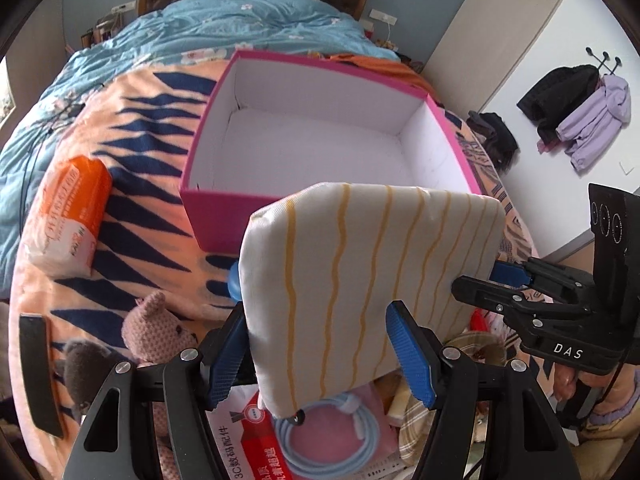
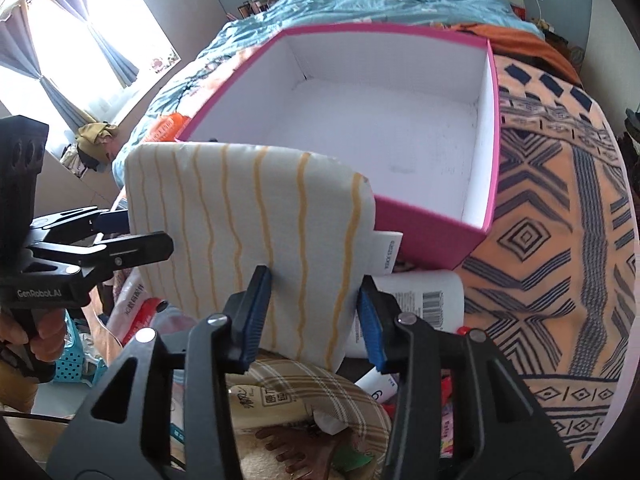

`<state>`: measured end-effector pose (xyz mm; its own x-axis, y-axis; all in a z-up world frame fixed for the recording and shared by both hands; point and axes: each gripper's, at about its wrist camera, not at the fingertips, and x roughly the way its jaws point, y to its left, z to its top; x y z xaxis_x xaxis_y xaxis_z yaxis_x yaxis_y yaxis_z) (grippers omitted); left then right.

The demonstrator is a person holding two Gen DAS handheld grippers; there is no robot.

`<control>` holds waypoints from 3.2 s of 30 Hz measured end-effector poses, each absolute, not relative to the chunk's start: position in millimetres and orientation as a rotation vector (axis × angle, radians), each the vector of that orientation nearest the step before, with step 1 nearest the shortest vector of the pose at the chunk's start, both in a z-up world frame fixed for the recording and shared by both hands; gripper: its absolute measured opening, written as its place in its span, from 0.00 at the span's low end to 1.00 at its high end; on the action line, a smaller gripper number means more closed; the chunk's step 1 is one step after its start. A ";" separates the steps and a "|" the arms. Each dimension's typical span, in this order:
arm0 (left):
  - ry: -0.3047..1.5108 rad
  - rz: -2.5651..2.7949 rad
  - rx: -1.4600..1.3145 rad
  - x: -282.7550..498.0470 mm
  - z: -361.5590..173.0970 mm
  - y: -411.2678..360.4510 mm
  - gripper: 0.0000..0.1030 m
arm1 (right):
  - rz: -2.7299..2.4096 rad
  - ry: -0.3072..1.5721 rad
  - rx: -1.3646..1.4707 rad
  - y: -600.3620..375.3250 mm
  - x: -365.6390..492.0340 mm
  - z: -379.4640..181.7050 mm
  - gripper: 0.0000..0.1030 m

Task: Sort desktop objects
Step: 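Grasp the white striped cushion pad with the right gripper and lift it, then carry the striped pad with the right gripper over the pink box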

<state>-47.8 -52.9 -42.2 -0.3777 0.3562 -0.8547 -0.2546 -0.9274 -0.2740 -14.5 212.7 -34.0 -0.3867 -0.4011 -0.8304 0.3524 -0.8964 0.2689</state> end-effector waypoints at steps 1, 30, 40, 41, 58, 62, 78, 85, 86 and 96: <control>-0.132 2.341 -1.479 -48.7 -39.2 -52.9 0.67 | -2.297 -0.063 1.380 212.2 -15.0 -30.2 0.44; -0.116 2.422 -1.315 -87.7 32.0 -61.1 0.67 | -2.338 -0.036 1.146 214.7 -43.8 39.2 0.41; -0.116 2.434 -1.302 -118.5 37.5 -56.1 0.67 | -2.357 -0.048 1.115 217.8 -67.5 47.9 0.41; -0.116 2.435 -1.303 -122.4 37.4 -55.6 0.67 | -2.359 -0.051 1.115 218.2 -70.4 47.8 0.41; -0.062 2.444 -1.368 -171.7 14.1 -43.4 0.67 | -2.363 -0.113 1.177 221.6 -114.4 29.4 0.39; -0.052 2.442 -1.386 -180.7 6.9 -41.2 0.67 | -2.363 -0.124 1.203 220.5 -125.4 22.9 0.39; -0.013 2.421 -1.466 -211.8 -19.1 -30.0 0.67 | -2.356 -0.170 1.287 220.1 -152.4 -2.4 0.39; 0.004 2.419 -1.491 -224.4 -28.4 -25.0 0.67 | -2.357 -0.192 1.317 220.6 -161.7 -10.8 0.39; 0.005 2.418 -1.494 -225.4 -29.6 -24.5 0.67 | -2.358 -0.194 1.321 220.3 -162.9 -12.1 0.39; 0.024 2.414 -1.542 -235.5 -46.7 -20.8 0.67 | -2.354 -0.197 1.376 218.0 -175.6 -25.9 0.39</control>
